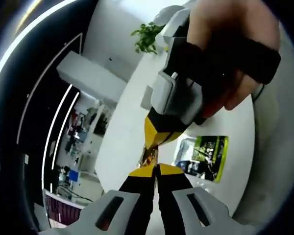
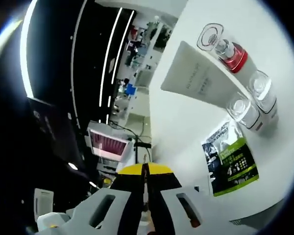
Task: Arrange the skincare products in the storage area until every visible bottle or jar stands upright without overlapping.
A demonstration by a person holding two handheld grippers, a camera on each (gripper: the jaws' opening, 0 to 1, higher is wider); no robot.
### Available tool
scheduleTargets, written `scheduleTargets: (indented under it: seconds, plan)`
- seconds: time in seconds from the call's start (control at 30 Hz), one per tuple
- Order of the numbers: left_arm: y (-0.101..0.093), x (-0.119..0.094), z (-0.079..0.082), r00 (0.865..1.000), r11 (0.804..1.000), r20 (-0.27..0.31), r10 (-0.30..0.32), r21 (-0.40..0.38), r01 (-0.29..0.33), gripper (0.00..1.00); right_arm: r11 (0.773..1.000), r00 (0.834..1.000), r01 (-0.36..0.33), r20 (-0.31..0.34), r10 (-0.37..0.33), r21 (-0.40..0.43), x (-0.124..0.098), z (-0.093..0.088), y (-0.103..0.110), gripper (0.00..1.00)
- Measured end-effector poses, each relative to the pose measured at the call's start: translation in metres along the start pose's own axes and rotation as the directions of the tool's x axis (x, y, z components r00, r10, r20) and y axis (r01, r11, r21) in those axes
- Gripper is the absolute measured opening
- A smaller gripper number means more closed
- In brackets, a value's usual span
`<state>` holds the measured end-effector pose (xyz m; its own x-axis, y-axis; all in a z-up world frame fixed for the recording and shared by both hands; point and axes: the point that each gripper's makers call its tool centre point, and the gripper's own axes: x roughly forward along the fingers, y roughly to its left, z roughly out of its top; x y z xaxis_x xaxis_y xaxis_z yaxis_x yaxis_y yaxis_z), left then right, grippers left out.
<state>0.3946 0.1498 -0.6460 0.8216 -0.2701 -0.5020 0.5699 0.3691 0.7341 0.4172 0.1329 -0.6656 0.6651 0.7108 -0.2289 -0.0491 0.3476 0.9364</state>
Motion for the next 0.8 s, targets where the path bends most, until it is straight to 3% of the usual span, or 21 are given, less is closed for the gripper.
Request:
scheduleTargets:
  seconds: [0.17, 0.2, 0.3, 0.37, 0.47, 0.5, 0.57, 0.6, 0.67, 0.7, 0.73, 0.77, 0.8]
  plan:
    - [-0.001, -0.002, -0.002, 1.0, 0.999, 0.02, -0.006, -0.045, 0.007, 0.08, 1.0, 1.0, -0.016, -0.012, 0.015, -0.018, 0.002, -0.002, 0.002, 0.01]
    - [-0.003, -0.002, -0.003, 0.999, 0.994, 0.035, -0.017, -0.112, 0.021, 0.09, 1.0, 1.0, -0.013, -0.01, 0.013, -0.022, 0.002, -0.001, 0.001, 0.01]
    - [-0.003, -0.006, -0.005, 0.997, 0.978, 0.07, -0.02, -0.205, 0.034, 0.11, 0.998, 1.0, -0.004, -0.002, 0.004, -0.059, 0.003, 0.002, -0.002, 0.01]
    - [-0.003, -0.007, -0.014, 0.998, 0.969, 0.061, -0.027, -0.242, 0.041, 0.12, 0.994, 1.0, -0.001, -0.009, 0.0, -0.111, 0.004, 0.004, -0.002, 0.01]
    - [-0.01, -0.006, -0.023, 0.994, 0.919, 0.089, -0.066, -0.382, 0.095, 0.12, 0.983, 1.0, 0.008, -0.015, -0.011, -0.186, 0.006, 0.006, -0.002, 0.01]
    - [-0.006, -0.007, -0.027, 0.994, 0.885, 0.099, -0.045, -0.458, 0.086, 0.13, 0.981, 1.0, 0.012, -0.014, -0.015, -0.193, 0.006, 0.007, -0.003, 0.01]
    - [-0.004, -0.008, -0.032, 0.992, 0.86, 0.118, -0.052, -0.499, 0.104, 0.14, 0.982, 1.0, 0.012, -0.014, -0.015, -0.188, 0.007, 0.009, -0.004, 0.01]
    - [-0.002, -0.009, -0.034, 0.989, 0.81, 0.139, -0.041, -0.575, 0.114, 0.15, 0.981, 1.0, 0.017, -0.014, -0.02, -0.193, 0.006, 0.01, -0.006, 0.01]
    - [-0.001, -0.011, -0.037, 0.984, 0.748, 0.174, -0.041, -0.647, 0.146, 0.17, 0.978, 0.999, 0.019, -0.021, -0.024, -0.209, 0.007, 0.009, -0.008, 0.01]
    - [0.001, -0.009, -0.05, 0.986, 0.73, 0.165, -0.029, -0.67, 0.134, 0.19, 0.976, 0.999, 0.02, -0.028, -0.027, -0.218, 0.008, 0.007, -0.008, 0.01]
    - [0.003, -0.01, -0.057, 0.989, 0.737, 0.149, -0.024, -0.666, 0.118, 0.2, 0.973, 0.999, 0.022, -0.034, -0.031, -0.23, 0.009, 0.005, -0.009, 0.01]
    - [0.004, -0.01, -0.063, 0.988, 0.72, 0.151, -0.021, -0.684, 0.12, 0.2, 0.958, 0.998, 0.026, -0.051, -0.043, -0.287, 0.011, 0.002, -0.011, 0.01]
    - [0.005, -0.011, -0.067, 0.989, 0.719, 0.149, -0.017, -0.686, 0.115, 0.2, 0.941, 0.997, 0.026, -0.058, -0.048, -0.336, 0.013, 0.0, -0.011, 0.01]
